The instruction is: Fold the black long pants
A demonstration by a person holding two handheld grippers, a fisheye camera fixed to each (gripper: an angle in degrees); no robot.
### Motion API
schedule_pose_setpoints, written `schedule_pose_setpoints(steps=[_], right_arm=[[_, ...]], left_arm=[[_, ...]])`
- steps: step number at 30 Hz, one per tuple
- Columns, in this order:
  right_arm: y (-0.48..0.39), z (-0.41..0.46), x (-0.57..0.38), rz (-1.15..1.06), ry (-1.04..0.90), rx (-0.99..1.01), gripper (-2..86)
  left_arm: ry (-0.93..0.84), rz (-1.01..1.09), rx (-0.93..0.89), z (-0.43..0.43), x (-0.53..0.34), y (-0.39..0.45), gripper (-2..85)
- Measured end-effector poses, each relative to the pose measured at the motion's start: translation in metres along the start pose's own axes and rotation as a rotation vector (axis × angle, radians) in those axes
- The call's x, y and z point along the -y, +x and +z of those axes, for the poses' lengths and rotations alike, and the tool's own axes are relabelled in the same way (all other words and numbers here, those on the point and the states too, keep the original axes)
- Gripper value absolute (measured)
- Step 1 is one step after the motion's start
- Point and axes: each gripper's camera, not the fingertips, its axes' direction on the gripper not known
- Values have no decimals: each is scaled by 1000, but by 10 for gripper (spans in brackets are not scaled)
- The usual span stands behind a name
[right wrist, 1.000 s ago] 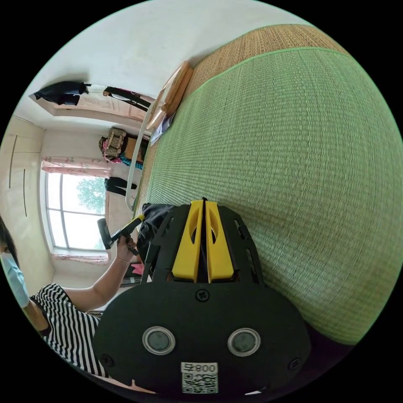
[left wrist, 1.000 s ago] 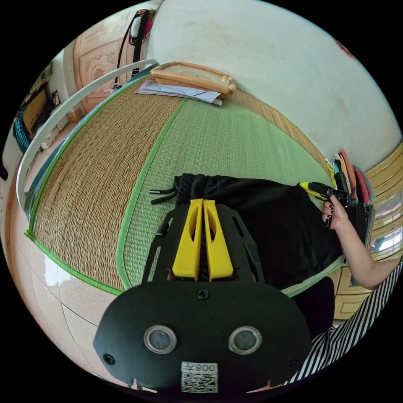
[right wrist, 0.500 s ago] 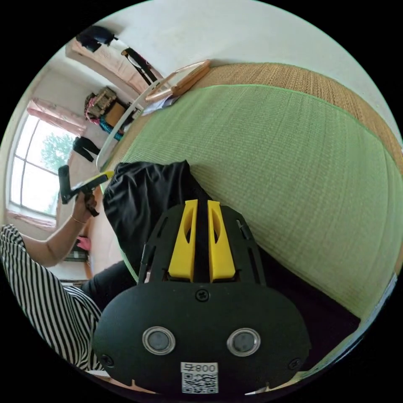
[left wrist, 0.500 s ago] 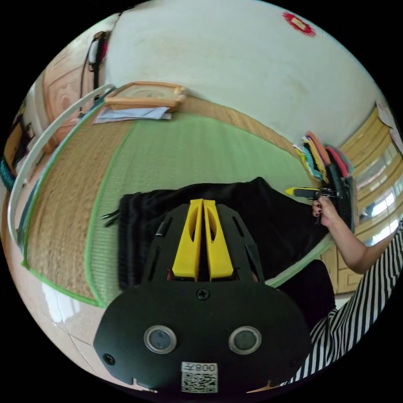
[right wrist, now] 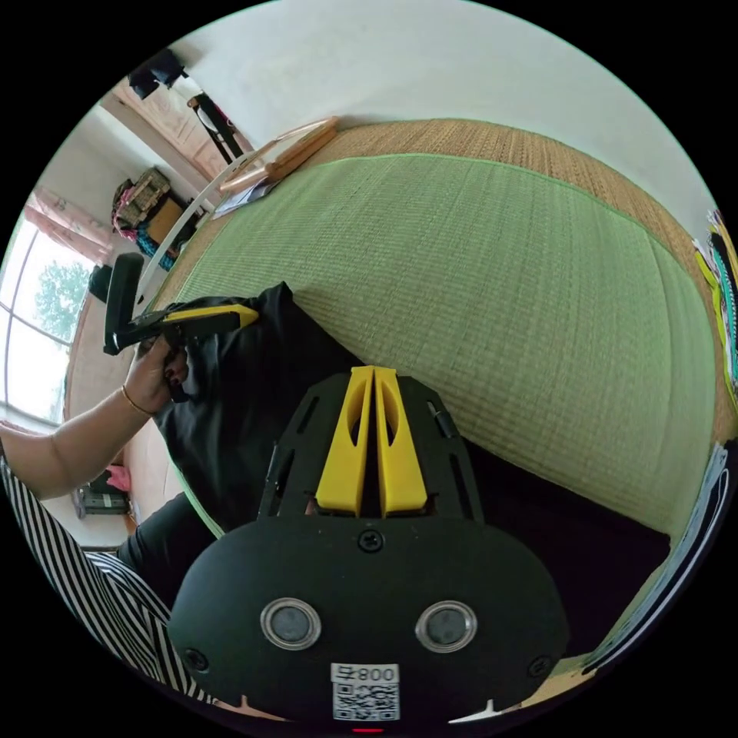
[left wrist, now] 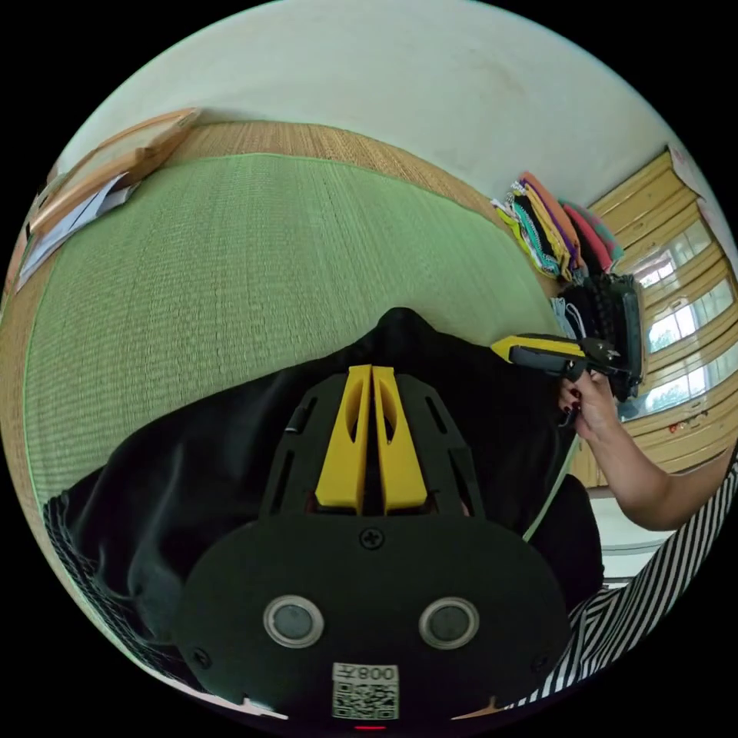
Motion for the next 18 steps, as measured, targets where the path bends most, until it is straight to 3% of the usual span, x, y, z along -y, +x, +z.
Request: schedule_pose_setpoints(steps=[6, 11, 18], right_arm=[[16, -24, -54, 59, 86, -26, 1], [30, -1, -99, 102, 14, -83, 2], [33, 8, -123, 91, 54, -112, 2]], left_arm=[[38, -5, -35, -44, -1, 20, 1], [-20, 2, -6, -60, 5, 39, 1], [-36, 17, 34, -96, 13, 65, 1]])
